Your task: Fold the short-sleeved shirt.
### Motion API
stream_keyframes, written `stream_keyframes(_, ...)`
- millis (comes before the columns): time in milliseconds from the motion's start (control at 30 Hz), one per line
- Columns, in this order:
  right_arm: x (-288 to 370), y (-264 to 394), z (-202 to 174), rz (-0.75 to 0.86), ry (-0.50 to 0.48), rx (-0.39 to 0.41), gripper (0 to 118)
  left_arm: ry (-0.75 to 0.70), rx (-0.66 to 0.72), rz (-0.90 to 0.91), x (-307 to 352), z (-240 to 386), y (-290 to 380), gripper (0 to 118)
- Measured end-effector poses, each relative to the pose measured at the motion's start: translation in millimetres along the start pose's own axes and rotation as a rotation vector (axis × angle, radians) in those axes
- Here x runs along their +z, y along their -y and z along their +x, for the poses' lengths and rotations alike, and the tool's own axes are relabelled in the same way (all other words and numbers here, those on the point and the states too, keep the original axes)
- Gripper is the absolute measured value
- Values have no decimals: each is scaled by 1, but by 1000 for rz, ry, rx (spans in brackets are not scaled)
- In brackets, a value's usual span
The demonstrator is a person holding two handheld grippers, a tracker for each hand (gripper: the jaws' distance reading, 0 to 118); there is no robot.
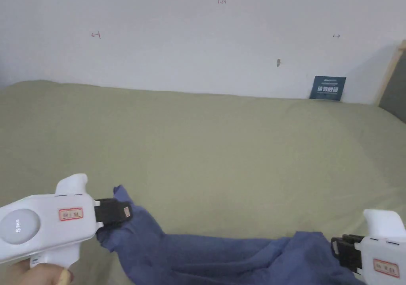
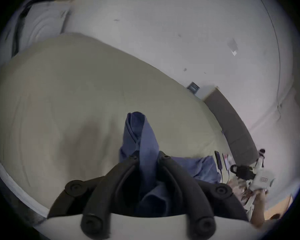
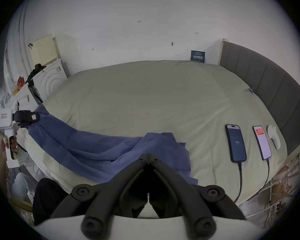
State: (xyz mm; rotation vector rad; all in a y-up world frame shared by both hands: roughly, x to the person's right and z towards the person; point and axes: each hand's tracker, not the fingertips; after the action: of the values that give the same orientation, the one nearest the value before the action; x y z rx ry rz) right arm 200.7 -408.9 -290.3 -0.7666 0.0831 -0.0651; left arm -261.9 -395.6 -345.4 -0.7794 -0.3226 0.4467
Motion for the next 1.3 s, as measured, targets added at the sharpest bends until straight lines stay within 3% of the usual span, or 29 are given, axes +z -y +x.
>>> stream_keyframes(100, -5, 0, -2, 7, -17, -3, 0, 90, 11, -65, -31, 38, 10, 17)
stream_keyframes(300, -15, 5, -1, -7, -40, -36, 0, 123, -68, -187, -98, 79, 48, 17)
stream_keyframes(433, -17, 7, 1, 10, -18, -19, 0, 191, -10, -211, -125, 80, 67, 22)
stream_keyframes(533, -15, 7, 6, 15, -27, -41, 0, 316, 118, -221, -133, 69, 69, 94)
stream_keyframes(567, -14, 7, 8, 16, -33, -50, 0, 333, 150, -228, -129, 66, 69, 101)
stream_keyframes(667, -11, 9, 12, 21, -21, -55, 0, 416, 176, -183, -110, 51, 63, 98)
stream_keyframes(733, -10, 9, 14, 10, 3, -55, 0, 411, 124, -54, -94, 42, 62, 84)
stream_keyframes(767, -9, 10, 16, 8, 7, -56, 0, 377, 120, -20, -92, 38, 62, 61)
stream_keyframes(800, -7, 11, 16, 10, 10, -60, 0, 319, 137, -6, -94, 35, 62, 27)
stream_keyframes(833, -5, 12, 16, 13, 9, -67, 0, 273, 165, -30, -99, 32, 65, 4)
stream_keyframes(900, -1, 13, 16, 20, 3, -77, 0, 244, 212, -100, -113, 26, 73, 4)
stream_keyframes(967, 3, 16, 15, 29, -8, -74, 0, 312, 225, -177, -134, 27, 89, 4)
stream_keyframes(1100, 8, 20, 6, 28, -15, -55, 0, 242, 177, -383, -189, 55, 135, 4)
stream_keyframes(1167, 9, 22, 2, 24, -23, -39, 0, 360, 213, -296, -187, 60, 148, 4)
stream_keyframes(1200, 10, 23, 0, 19, -28, -36, 0, 331, 269, -244, -185, 63, 146, 4)
stream_keyframes(1300, 7, 26, -4, 0, -44, -23, 0, 336, 258, -253, -187, 62, 148, 4)
